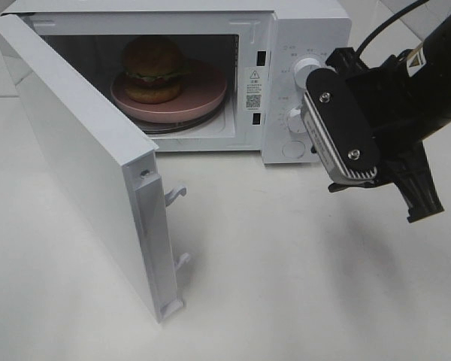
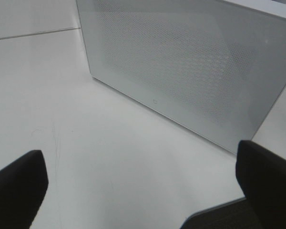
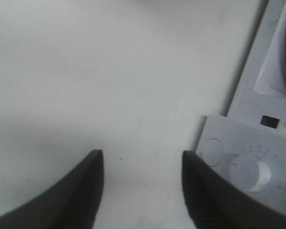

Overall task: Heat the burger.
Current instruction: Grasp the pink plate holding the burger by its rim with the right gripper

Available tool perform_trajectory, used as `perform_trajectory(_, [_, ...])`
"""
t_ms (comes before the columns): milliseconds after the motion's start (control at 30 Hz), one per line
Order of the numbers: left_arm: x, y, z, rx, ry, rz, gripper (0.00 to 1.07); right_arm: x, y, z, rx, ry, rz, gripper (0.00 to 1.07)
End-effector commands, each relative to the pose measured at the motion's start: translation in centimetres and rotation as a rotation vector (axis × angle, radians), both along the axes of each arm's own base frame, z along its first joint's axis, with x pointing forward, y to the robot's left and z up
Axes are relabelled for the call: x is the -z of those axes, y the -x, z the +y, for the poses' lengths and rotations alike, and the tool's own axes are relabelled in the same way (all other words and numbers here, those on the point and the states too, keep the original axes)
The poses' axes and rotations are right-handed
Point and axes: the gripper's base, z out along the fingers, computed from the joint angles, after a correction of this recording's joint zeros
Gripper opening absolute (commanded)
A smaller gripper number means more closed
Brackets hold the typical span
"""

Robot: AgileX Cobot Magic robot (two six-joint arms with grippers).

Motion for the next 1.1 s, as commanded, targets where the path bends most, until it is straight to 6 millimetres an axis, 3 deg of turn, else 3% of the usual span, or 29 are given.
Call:
perform_trajectory(33, [0.0,0.2,0.0,-0.008,0.007,-0.027,1.02,-0.4,-0.5,0.1,0.011,-0.031,-0.054,0.83])
perform_trajectory(67, [0.0,0.2,0.0,-0.008,0.007,-0.027,1.02,-0.4,-0.5,0.1,0.011,-0.031,-0.054,0.83])
perform_trajectory(133, [0.0,0.2,0.0,-0.008,0.007,-0.027,1.02,-0.1,-0.7,0.3,0.030,-0.043,-0.052,0.94])
perform_trajectory(533, [0.0,0.2,0.0,-0.008,0.007,-0.027,1.02,1.6,-2.8,1.3,0.024,-0.010,-0.079,0.93])
perform_trajectory(767, [0.0,0.2,0.0,-0.008,0.007,-0.027,1.02,1.8,-4.5,4.3,-0.003,-0.024,-0.137,0.91])
perform_trajectory(1100, [0.0,0.2,0.0,-0.008,0.007,-0.027,1.02,2.2,-6.9,7.0,-0.055,-0.009,-0.181,0.88])
